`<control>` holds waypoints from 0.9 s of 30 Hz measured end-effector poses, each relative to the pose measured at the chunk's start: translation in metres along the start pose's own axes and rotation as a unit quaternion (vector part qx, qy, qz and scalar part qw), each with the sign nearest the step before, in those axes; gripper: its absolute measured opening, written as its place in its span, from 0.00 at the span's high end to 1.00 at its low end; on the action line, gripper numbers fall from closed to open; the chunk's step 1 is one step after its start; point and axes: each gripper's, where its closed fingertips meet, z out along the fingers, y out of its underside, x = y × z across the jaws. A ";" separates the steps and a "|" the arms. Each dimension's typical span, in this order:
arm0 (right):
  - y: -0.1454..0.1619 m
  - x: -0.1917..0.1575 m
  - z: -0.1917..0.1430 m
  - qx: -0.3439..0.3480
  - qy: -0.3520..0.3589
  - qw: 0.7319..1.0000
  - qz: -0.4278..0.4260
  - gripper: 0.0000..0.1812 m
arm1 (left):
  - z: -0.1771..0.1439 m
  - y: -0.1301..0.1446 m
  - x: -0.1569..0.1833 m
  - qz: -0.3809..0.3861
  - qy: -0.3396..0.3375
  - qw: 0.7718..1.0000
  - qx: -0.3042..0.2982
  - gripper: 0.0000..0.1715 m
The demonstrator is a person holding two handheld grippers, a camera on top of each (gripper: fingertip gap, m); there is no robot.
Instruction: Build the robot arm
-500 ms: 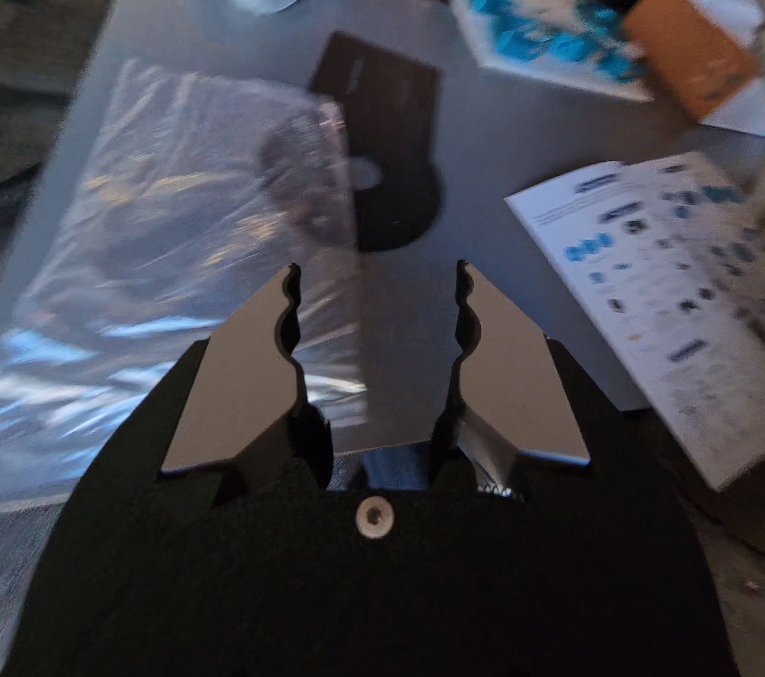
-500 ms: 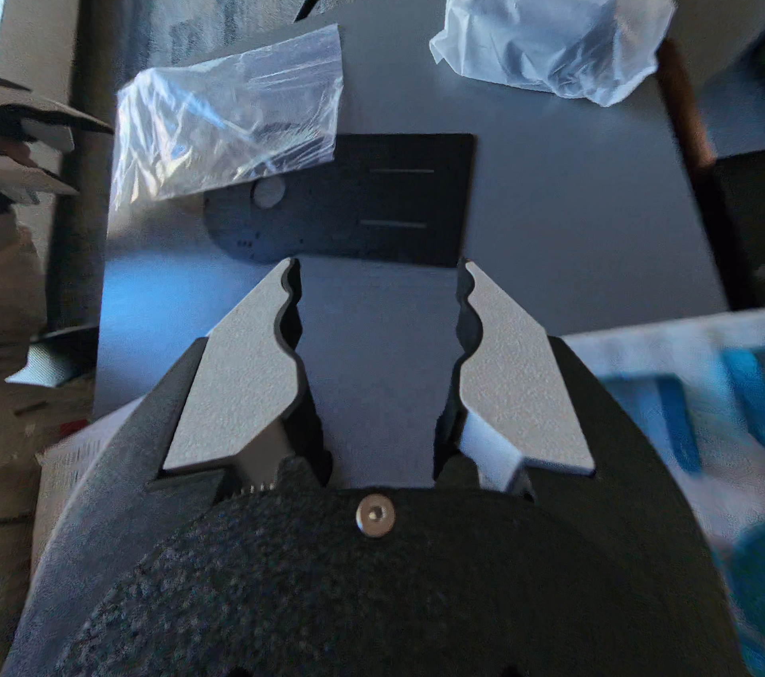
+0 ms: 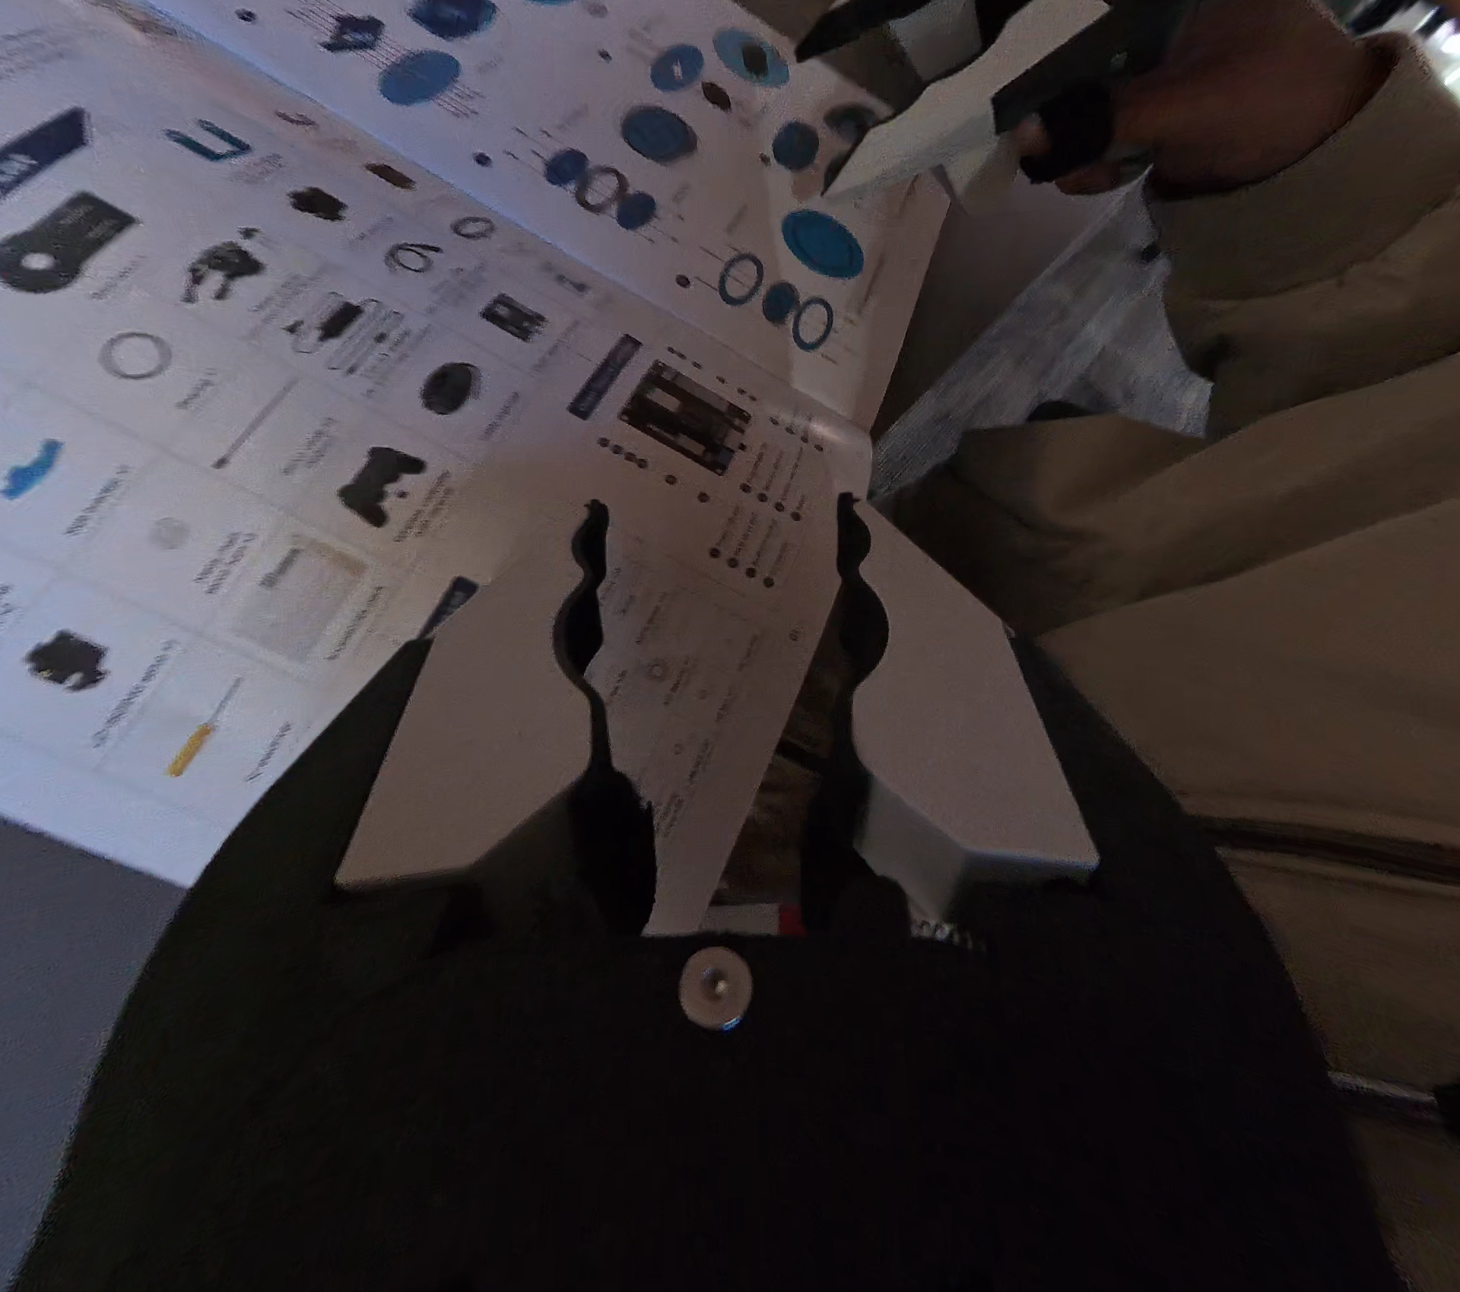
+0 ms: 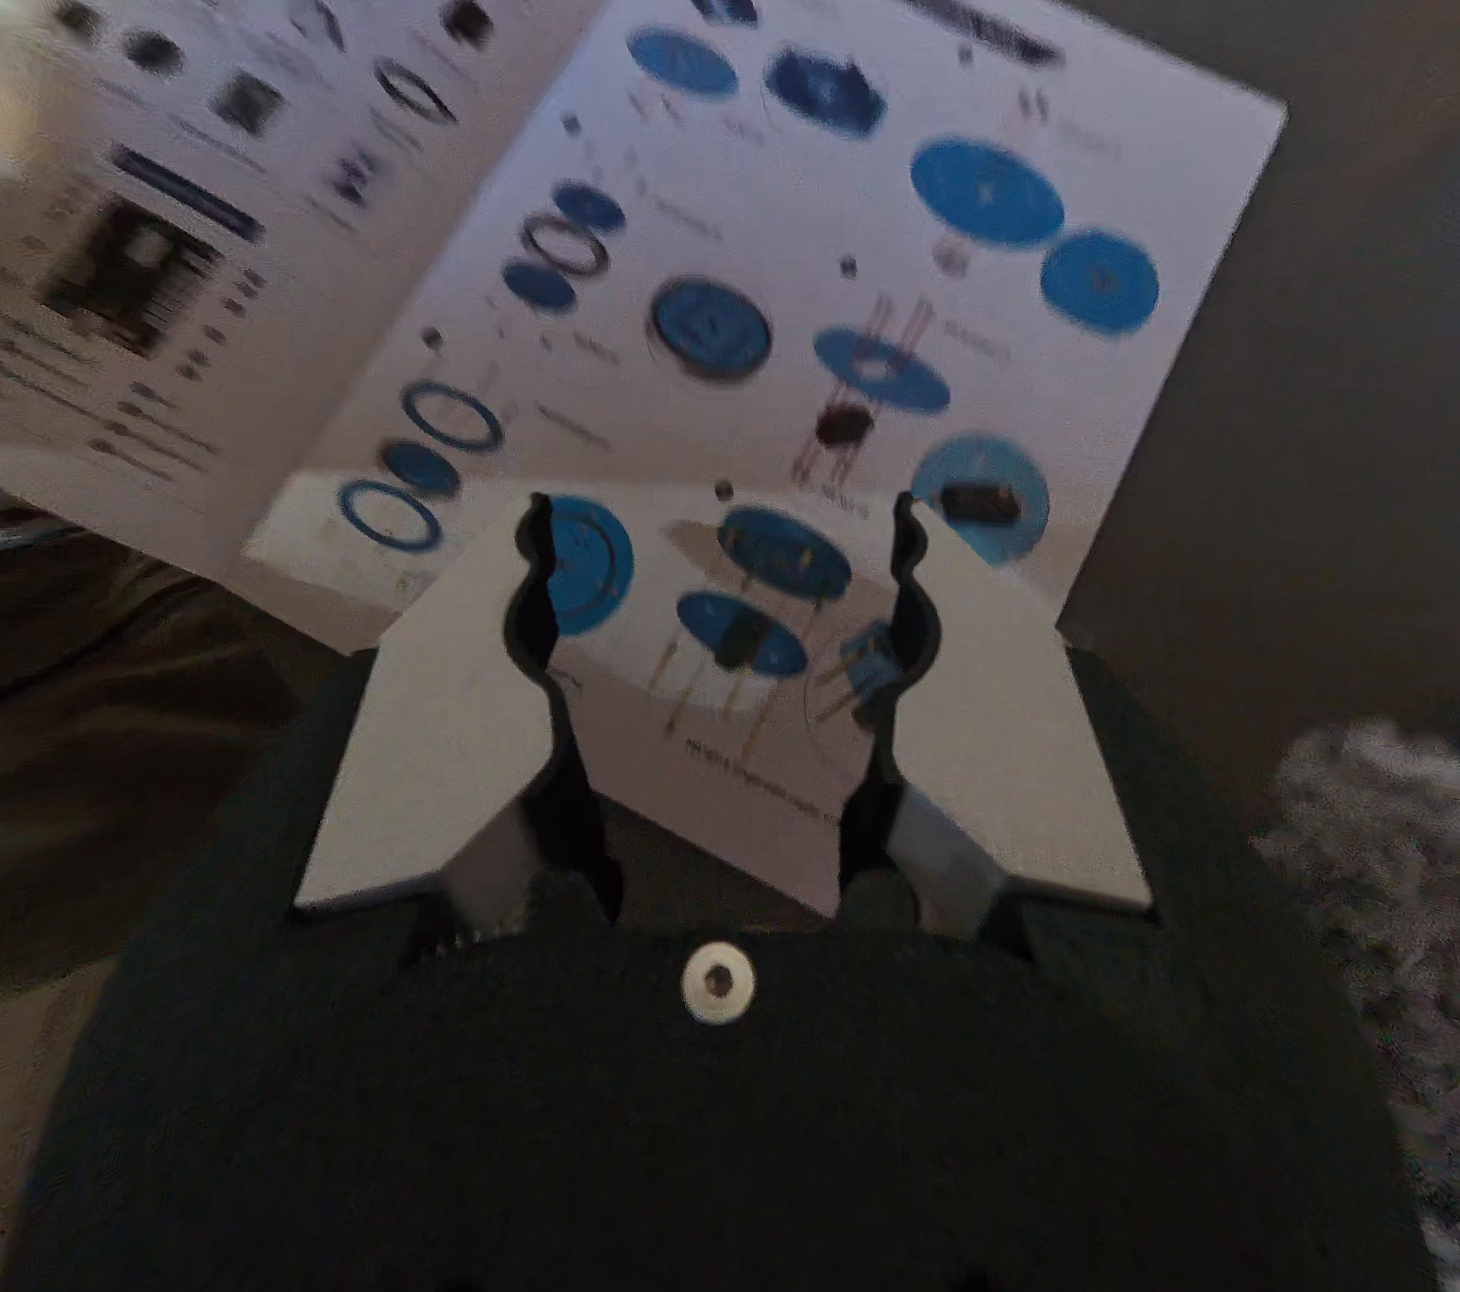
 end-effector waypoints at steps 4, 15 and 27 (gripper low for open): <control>0.020 -0.004 0.012 0.012 0.012 1.000 0.026 0.47 | 0.015 0.021 -0.004 0.082 -0.083 0.992 -0.049 0.66; -0.005 -0.028 0.020 -0.001 -0.016 0.999 -0.034 0.46 | -0.098 0.057 -0.080 -0.215 -0.156 0.960 0.083 0.61; -0.029 -0.017 0.054 0.010 -0.050 0.998 -0.021 0.45 | -0.096 0.096 -0.053 -0.352 -0.023 0.935 0.042 0.68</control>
